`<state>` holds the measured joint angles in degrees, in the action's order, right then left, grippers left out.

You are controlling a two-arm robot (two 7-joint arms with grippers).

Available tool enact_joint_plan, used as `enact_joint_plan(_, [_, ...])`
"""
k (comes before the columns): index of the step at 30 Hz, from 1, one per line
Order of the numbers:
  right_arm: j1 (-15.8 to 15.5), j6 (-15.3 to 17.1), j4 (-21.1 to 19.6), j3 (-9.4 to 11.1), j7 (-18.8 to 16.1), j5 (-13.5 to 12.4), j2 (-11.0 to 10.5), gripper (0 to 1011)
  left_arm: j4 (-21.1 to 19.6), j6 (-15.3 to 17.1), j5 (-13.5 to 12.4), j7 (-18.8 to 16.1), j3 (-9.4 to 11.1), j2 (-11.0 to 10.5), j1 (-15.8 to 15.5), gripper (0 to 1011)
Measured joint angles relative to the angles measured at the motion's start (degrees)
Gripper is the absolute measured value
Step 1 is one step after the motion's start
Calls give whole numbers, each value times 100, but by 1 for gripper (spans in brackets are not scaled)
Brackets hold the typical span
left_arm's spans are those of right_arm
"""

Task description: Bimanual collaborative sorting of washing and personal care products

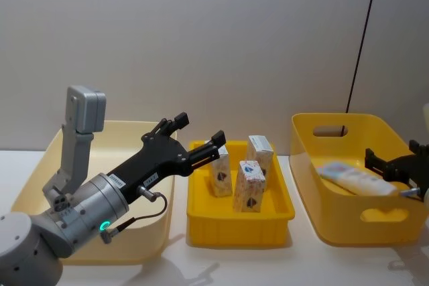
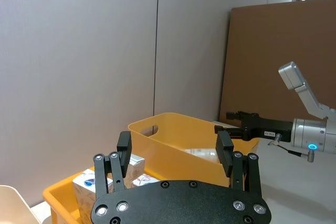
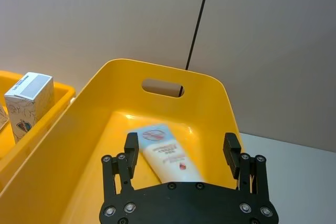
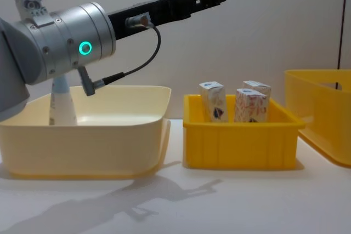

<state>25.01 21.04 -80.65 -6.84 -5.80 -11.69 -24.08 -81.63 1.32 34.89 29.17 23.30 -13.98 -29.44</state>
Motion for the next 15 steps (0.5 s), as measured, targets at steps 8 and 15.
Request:
enact_joint_plan(8, [2,2,1,5,-14,-1,8,1001,0,0,0,0,0,0,0,1000])
enact_joint_plan(15, [-53,-218,-81,110,-141,-119,48,1001,0,0,0,0,0,0,0,1000])
